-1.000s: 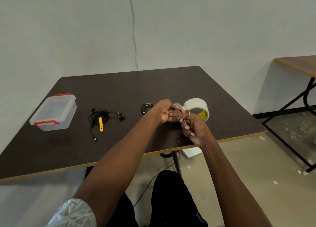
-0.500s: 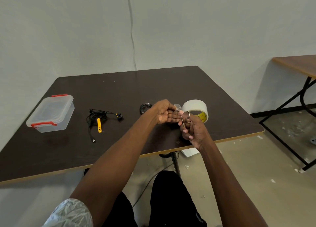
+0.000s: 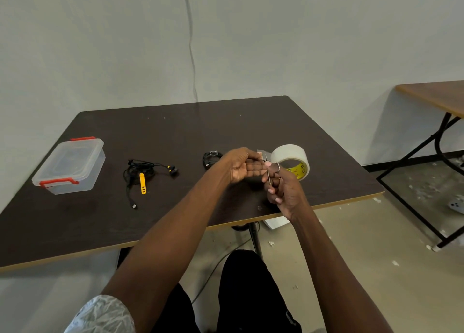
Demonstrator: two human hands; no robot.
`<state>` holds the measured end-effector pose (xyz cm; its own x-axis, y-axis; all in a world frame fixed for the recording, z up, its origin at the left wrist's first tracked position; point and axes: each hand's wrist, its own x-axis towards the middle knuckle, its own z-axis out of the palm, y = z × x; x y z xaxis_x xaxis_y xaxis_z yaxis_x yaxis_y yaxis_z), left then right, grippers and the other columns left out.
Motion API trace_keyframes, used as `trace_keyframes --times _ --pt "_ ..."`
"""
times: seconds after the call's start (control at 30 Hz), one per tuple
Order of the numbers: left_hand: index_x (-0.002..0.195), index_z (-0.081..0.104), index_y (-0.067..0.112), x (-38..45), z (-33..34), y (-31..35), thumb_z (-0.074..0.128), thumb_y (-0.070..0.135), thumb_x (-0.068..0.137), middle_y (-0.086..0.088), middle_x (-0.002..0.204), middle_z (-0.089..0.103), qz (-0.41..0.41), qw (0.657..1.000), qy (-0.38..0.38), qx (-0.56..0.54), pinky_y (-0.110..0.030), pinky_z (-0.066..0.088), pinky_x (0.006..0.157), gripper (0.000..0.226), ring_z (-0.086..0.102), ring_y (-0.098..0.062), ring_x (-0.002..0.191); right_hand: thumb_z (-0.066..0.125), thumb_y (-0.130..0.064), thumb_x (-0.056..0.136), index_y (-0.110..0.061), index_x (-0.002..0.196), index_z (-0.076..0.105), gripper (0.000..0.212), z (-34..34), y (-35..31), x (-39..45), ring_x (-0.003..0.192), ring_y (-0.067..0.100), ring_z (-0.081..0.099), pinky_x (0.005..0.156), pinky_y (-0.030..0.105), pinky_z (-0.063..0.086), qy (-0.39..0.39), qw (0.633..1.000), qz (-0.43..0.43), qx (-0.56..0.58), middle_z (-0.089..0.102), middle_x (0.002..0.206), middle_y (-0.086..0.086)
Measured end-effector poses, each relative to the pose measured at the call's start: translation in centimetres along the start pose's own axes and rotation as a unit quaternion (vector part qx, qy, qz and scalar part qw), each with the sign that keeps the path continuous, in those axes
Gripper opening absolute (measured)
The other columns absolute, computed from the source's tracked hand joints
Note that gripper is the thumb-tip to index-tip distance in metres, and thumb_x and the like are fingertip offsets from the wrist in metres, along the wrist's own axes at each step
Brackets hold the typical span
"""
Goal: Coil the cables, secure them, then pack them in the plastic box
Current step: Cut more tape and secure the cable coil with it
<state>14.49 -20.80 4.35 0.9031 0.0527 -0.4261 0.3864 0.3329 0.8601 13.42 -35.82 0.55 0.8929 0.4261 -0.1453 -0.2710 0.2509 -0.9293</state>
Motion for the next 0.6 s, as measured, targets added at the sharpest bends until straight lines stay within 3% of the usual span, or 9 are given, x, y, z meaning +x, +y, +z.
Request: trace_keyframes --times 0.13,0.3,0.6 --pt "0.097 0.060 -0.003 0.20 -0.20 -0.09 0.051 -0.005 0.093 -0.015 0.074 0.072 0.004 1.000 0.009 -0.003 -0.032 0.060 0.060 0.010 0.072 -0.022 0.066 0.059 -0.032 0.092 -0.004 0.078 0.057 0.031 -0.14 -0.07 0.00 0.039 0.006 0.035 0.037 0.018 0.018 0.011 1.000 -0.002 0.008 0.053 0.059 0.000" --pt "0.090 0.062 -0.004 0.11 -0.36 0.08 0.053 -0.003 0.092 -0.016 0.072 0.071 -0.008 1.000 0.015 0.001 -0.036 0.060 0.065 0.010 0.071 -0.024 0.065 0.061 -0.037 0.090 -0.004 0.077 0.058 0.035 -0.15 0.02 0.06 0.038 0.008 0.031 0.038 0.019 0.018 0.005 1.000 0.015 -0.023 0.048 0.054 0.001" --pt "0.088 0.061 -0.003 -0.50 0.17 0.61 0.049 -0.002 0.093 -0.014 0.065 0.071 -0.020 1.000 0.016 0.002 -0.035 0.059 0.058 0.013 0.071 -0.023 0.057 0.061 -0.035 0.092 -0.006 0.073 0.059 0.035 -0.12 0.12 0.35 0.040 0.009 0.030 0.037 0.019 0.019 0.008 0.999 0.011 -0.034 0.047 0.056 0.002"
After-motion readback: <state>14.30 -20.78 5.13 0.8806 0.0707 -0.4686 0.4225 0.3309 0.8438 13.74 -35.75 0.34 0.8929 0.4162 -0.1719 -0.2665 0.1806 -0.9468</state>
